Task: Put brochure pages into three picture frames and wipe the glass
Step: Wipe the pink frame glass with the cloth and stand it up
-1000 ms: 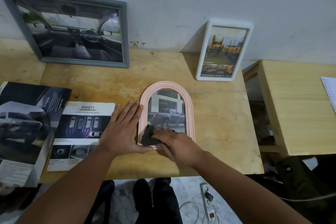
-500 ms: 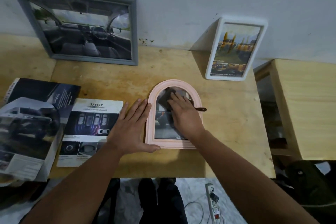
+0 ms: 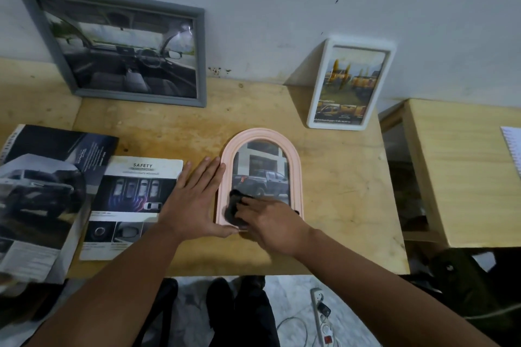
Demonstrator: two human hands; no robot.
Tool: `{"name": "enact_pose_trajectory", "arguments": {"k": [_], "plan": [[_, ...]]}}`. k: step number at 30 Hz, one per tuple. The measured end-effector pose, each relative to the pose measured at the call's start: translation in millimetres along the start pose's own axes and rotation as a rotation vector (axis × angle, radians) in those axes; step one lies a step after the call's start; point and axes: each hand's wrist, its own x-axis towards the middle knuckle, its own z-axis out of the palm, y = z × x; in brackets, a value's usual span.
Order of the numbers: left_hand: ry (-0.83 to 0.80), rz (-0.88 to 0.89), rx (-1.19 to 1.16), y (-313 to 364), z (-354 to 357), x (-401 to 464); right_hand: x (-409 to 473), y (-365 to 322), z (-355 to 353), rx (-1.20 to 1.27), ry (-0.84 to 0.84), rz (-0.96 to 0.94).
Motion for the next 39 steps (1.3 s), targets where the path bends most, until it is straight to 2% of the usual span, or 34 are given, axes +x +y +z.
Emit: {"name": "enact_pose_trajectory", "arguments": {"k": [3, 6, 13, 15, 17, 19, 21, 22, 25, 30, 32, 33, 35, 37, 39], "plan": [[-0.013, -0.005, 0.002, 0.6, -0.6, 0.4, 8.7, 2.5, -24.9, 0.173, -0.142, 0.123], [-0.041, -0.018, -0.021, 0.1, -2.1, 0.6, -1.4, 1.9, -40.3, 0.617, -0.125, 0.347], [-0.153, -0.066, -0.08, 5.5, -16.9, 2.5, -85.9, 20.0, -66.0, 1.748, 0.54, 1.037], [-0.206, -0.085, -0.086, 7.9, -22.4, 4.4, -108.8, 28.6, -73.0, 1.948, 0.619, 1.064], [-0.267, -0.112, -0.095, 11.9, -29.9, 6.9, -127.6, 36.0, -83.8, 2.033, 0.681, 1.048], [-0.318, -0.137, -0.104, 16.4, -37.6, 9.0, -140.5, 43.5, -93.6, 2.064, 0.709, 1.033], [-0.355, -0.166, -0.129, 21.7, -42.3, 10.1, -145.3, 52.1, -98.8, 1.955, 0.678, 1.089], [-0.366, -0.188, -0.153, 25.1, -44.1, 9.5, -146.5, 56.1, -96.8, 1.764, 0.601, 1.163], [-0.379, -0.271, -0.208, 39.1, -49.1, 4.8, -151.0, 62.8, -84.4, 0.896, 0.22, 1.349], [-0.33, -0.409, -0.297, 66.1, -58.1, -8.7, -145.1, 43.8, -84.8, 0.417, -0.117, 1.404], [-0.3, -0.437, -0.325, 71.7, -62.9, -10.1, -136.3, 34.2, -86.6, 0.268, -0.036, 1.313], [-0.284, -0.453, -0.34, 72.8, -65.3, -8.6, -130.7, 31.4, -87.0, 0.257, 0.023, 1.24], [-0.282, -0.512, -0.413, 74.3, -71.6, -3.4, -115.1, 30.3, -88.8, 0.421, 0.065, 1.106], [-0.305, -0.585, -0.515, 75.2, -77.3, 1.6, -94.0, 29.2, -89.9, 0.749, 0.056, 1.075], [-0.296, -0.652, -0.615, 74.2, -77.0, 5.7, -76.3, 28.1, -89.8, 1.051, 0.043, 1.122]]}}
